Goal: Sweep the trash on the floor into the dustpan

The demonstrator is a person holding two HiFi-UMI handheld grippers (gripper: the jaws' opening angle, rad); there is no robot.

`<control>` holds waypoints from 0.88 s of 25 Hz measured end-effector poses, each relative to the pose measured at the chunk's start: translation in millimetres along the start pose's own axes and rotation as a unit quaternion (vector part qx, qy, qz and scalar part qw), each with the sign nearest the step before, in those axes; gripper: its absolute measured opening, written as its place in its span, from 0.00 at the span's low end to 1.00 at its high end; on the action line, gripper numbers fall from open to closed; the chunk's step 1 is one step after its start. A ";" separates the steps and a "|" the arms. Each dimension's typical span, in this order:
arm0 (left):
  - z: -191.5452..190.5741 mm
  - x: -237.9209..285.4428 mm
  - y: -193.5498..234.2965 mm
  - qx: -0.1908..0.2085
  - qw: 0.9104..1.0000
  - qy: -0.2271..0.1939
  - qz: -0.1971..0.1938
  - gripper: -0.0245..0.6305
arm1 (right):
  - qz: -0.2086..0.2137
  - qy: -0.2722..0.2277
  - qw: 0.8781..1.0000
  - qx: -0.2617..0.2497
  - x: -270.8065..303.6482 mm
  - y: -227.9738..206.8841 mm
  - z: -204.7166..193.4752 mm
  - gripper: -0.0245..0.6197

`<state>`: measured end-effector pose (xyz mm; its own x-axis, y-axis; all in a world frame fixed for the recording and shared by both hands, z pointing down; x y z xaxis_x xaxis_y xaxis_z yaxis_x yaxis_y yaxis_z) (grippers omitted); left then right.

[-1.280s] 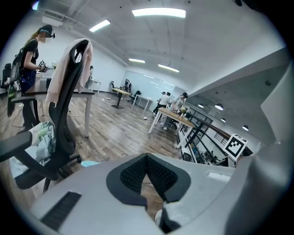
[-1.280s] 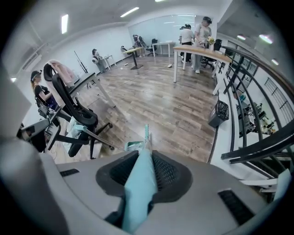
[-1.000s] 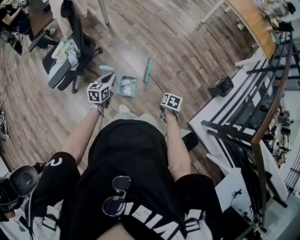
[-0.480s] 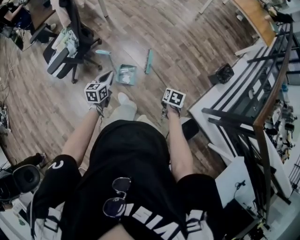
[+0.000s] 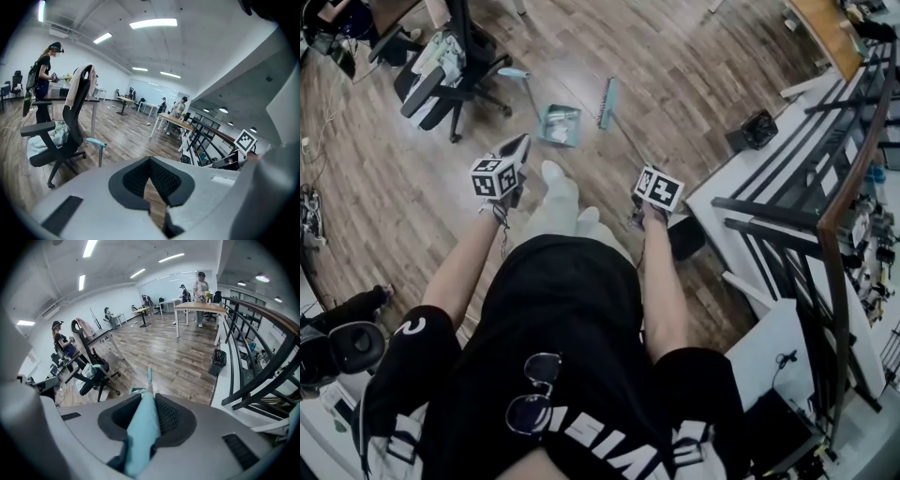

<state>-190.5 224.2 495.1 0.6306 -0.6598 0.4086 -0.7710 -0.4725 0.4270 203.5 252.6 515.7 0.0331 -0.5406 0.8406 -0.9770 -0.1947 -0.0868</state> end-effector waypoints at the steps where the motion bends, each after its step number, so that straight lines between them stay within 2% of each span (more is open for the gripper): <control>1: -1.3 -2.0 -1.5 -0.001 1.000 0.001 0.001 0.03 | -0.008 0.003 1.000 -0.001 -2.9 -3.7 -2.9 0.17; 3: -3.4 -4.6 -4.7 -0.001 1.000 0.003 0.003 0.03 | -0.020 0.007 1.000 -0.004 -6.0 -10.4 -8.4 0.17; 9: -0.8 -2.9 -10.9 -0.005 1.000 0.005 0.010 0.03 | -0.011 0.007 1.000 -0.006 0.0 -16.7 -14.4 0.17; 17: 11.4 -1.3 -4.7 0.006 1.000 0.002 0.003 0.03 | -0.006 0.011 1.000 -0.023 1.7 -6.7 -15.3 0.17; 22: 13.0 0.2 2.7 -0.008 1.000 -0.001 0.006 0.03 | -0.005 0.020 1.000 -0.019 7.7 0.6 -13.6 0.17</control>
<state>-193.6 215.1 485.9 0.6215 -0.6659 0.4126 -0.7767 -0.4551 0.4355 200.3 259.5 529.3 0.0353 -0.5064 0.8616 -0.9839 -0.1690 -0.0590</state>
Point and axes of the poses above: the fingertips, and each gripper's own axes: x forward along the fingers, y to its left, z out of its top, the point moved 10 cm from there along -x, backward along the fingers, and after that the axes turned 10 degrees about -z, right-handed, at the moved point
